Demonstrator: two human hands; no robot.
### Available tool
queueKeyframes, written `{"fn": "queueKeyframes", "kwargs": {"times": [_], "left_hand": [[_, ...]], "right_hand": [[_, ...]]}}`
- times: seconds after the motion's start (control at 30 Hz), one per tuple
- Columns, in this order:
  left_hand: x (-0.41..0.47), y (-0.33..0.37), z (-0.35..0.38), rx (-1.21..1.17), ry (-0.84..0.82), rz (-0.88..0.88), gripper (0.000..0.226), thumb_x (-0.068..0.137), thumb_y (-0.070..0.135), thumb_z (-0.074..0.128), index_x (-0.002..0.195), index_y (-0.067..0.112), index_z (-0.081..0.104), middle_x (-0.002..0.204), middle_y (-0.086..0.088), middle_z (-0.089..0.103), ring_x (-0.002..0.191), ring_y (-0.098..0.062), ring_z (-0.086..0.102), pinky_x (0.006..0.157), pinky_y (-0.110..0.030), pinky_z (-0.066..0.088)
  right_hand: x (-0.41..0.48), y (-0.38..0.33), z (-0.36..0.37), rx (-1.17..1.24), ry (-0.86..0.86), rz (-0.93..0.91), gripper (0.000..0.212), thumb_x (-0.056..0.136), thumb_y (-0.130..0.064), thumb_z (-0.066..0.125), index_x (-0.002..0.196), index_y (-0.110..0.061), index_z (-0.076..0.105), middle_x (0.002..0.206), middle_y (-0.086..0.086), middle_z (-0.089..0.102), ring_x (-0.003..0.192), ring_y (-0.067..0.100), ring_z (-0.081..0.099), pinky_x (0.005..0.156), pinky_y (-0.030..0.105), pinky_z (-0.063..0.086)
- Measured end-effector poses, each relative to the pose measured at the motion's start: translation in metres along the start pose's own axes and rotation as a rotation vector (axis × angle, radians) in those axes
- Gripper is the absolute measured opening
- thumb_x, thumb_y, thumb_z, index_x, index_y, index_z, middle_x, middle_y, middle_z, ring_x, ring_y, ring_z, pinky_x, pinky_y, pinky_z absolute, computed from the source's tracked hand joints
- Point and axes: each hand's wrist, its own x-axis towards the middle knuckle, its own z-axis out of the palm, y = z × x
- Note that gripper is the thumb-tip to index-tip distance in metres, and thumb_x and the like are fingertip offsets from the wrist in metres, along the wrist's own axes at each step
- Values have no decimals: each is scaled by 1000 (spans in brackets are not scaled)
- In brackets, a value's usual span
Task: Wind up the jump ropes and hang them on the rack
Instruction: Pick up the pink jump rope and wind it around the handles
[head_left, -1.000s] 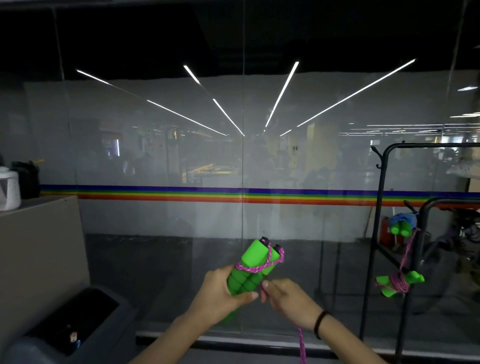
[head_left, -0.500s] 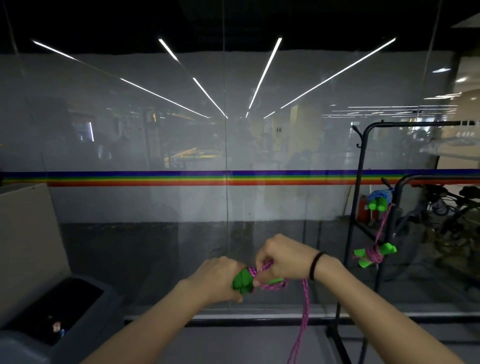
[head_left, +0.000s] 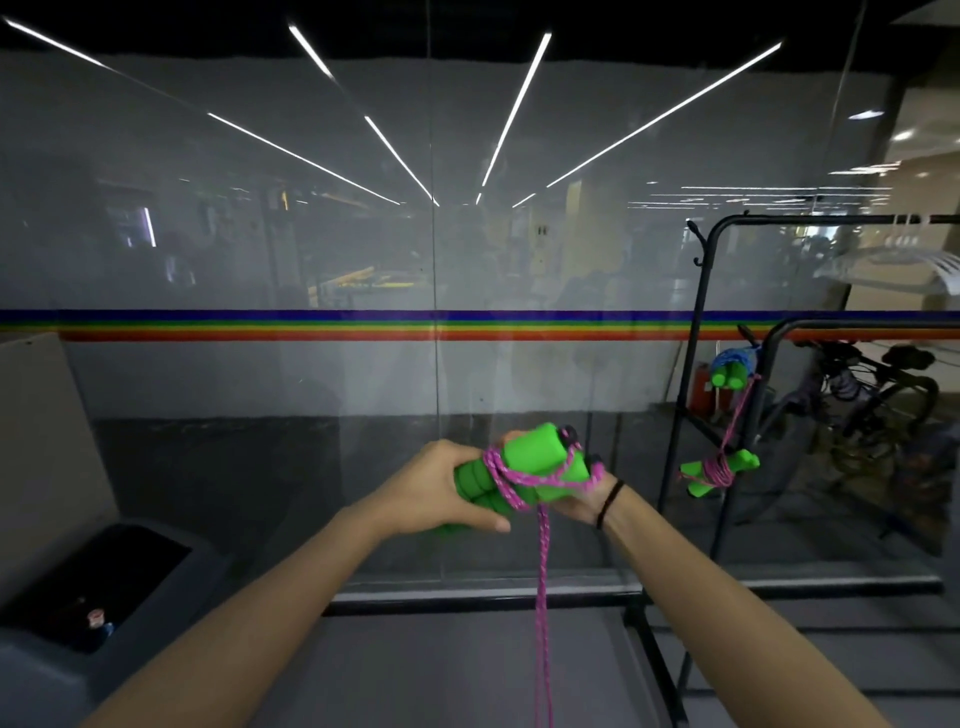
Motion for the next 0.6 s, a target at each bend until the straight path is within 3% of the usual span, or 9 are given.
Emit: {"fn": "queueKeyframes", "kwargs": {"times": [0.07,0.13,0.2,0.27,0.4,0.5,0.6], "left_hand": [[1,-4,0,-129,119,-45,29,60,19,86,83,11,71,69,7,69,62,-2,60,61,-20,49],[4,-12,-4,-180,288,-72,24,61,20,86,79,14,71,71,4,71,63,-4,62,64,-23,51],[5,-18,-7,-138,423,-104,19,62,25,85,72,22,70,69,6,71,63,-6,64,65,-26,52],[6,-20,-7,34,448,-135,24,64,35,82,79,24,67,75,6,72,71,-10,68,69,-29,54],[6,-17,0,532,316,-275,59,72,46,72,120,22,48,110,-6,66,102,-28,62,83,-37,50],[5,-16,7,897,114,-270,62,78,40,67,131,26,39,121,-10,62,111,-33,58,87,-39,46],[3,-12,12,1018,-76,-151,55,79,36,67,127,27,43,119,-8,63,110,-31,58,85,-38,45]], "right_hand": [[-4,8,2,-109,8,67,37,93,-12,41,60,-20,56,40,-12,45,35,0,35,35,11,27],[-7,12,3,-259,9,77,33,98,-22,35,68,-18,48,41,-13,35,36,1,25,36,12,21],[-14,9,7,-471,27,92,32,98,-31,34,72,-19,50,44,-13,36,38,2,27,38,13,24],[-20,0,15,-767,12,86,31,98,-30,35,74,-20,52,53,-9,42,45,5,37,45,17,32],[-29,-28,37,-1516,-175,11,21,94,-25,45,74,-19,50,77,1,49,75,16,45,68,23,30],[-32,-52,45,-1642,-267,39,19,88,-29,56,90,-12,65,70,-2,50,74,14,46,68,23,30],[-22,-71,40,-1607,-269,-47,22,78,-33,68,88,-14,71,70,-6,58,64,6,49,63,21,36]]}}
